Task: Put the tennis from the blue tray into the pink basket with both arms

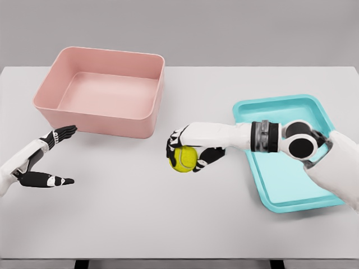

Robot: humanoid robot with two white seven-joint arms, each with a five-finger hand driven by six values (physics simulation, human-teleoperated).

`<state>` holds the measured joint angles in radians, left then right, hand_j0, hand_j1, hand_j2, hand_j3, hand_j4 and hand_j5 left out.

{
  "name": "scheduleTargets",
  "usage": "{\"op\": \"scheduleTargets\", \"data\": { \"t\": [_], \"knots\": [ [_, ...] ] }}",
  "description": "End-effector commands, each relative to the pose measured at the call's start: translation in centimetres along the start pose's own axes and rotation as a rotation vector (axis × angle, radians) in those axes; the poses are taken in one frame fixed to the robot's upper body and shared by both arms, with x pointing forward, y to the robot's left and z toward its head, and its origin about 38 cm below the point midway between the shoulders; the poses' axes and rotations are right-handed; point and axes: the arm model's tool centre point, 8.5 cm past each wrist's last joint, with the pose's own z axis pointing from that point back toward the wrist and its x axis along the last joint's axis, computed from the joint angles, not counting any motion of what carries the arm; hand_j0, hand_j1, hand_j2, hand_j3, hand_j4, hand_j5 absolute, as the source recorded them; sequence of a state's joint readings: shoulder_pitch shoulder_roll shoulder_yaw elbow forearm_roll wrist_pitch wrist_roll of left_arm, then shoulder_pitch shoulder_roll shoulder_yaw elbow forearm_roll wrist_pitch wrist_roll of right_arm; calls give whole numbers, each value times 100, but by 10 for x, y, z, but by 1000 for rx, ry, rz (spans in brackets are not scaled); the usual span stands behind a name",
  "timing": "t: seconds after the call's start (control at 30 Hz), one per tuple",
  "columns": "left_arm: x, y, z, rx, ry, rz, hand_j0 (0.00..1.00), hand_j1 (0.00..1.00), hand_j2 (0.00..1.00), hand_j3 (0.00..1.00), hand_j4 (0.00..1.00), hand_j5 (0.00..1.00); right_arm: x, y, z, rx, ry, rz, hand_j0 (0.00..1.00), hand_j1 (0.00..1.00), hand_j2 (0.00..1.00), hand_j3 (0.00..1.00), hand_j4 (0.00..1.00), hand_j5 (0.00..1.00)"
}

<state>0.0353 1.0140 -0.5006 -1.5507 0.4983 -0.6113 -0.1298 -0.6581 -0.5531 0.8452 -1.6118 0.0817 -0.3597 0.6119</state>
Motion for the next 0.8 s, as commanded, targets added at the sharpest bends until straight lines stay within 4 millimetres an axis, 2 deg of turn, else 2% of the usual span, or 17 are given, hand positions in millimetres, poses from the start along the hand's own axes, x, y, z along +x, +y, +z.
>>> {"op": "scheduleTargets", "data": {
  "t": [0.0,0.03,0.13,0.2,0.23,0.27,0.3,0.33,0.43,0.53,0.67,0.7,0.77],
  "knots": [
    [1,1,0,3,-1,3,100,100,100,100,100,100,3,10,-40,16,-14,-12,40,40,40,40,40,40],
    [1,1,0,1,-1,3,100,100,100,100,100,100,-2,11,-50,18,-4,-18,41,41,41,41,41,41],
    [1,0,0,1,-2,3,100,100,100,100,100,100,-2,13,-57,22,-8,-19,42,42,42,42,42,42],
    [1,0,0,0,-1,4,100,100,100,100,100,100,-3,14,-62,24,-4,-20,52,52,52,52,52,52],
    [1,0,0,0,-1,4,100,100,100,100,100,100,-3,15,-63,30,3,-7,52,52,52,52,52,52],
    [0,-2,0,-3,0,6,100,100,100,100,100,100,-2,15,-64,31,3,0,62,62,62,62,62,62],
    [0,-2,0,-3,0,6,100,100,100,100,100,100,-2,14,-64,31,0,3,67,67,67,67,67,67],
    [-1,-5,-2,-1,-5,13,100,100,100,100,100,100,-2,14,-62,33,-1,10,100,100,100,100,100,100],
    [-2,-11,-5,-8,-15,7,100,100,100,100,100,100,5,10,-57,26,-16,36,100,100,100,100,100,100],
    [-2,-13,-5,-14,-13,2,100,100,100,100,100,100,21,1,-40,19,-35,94,100,100,100,100,100,100],
    [-4,-19,-8,-11,-21,14,100,100,100,100,100,100,21,0,-23,24,-20,118,100,100,100,100,100,100],
    [-4,-20,-8,-14,-21,14,100,100,100,100,100,100,25,-9,-14,-3,-19,135,100,100,100,100,100,100],
    [-4,-21,-7,-16,-20,14,100,100,100,100,100,100,20,-17,2,-30,12,146,100,100,100,100,100,100]
  ]
}}
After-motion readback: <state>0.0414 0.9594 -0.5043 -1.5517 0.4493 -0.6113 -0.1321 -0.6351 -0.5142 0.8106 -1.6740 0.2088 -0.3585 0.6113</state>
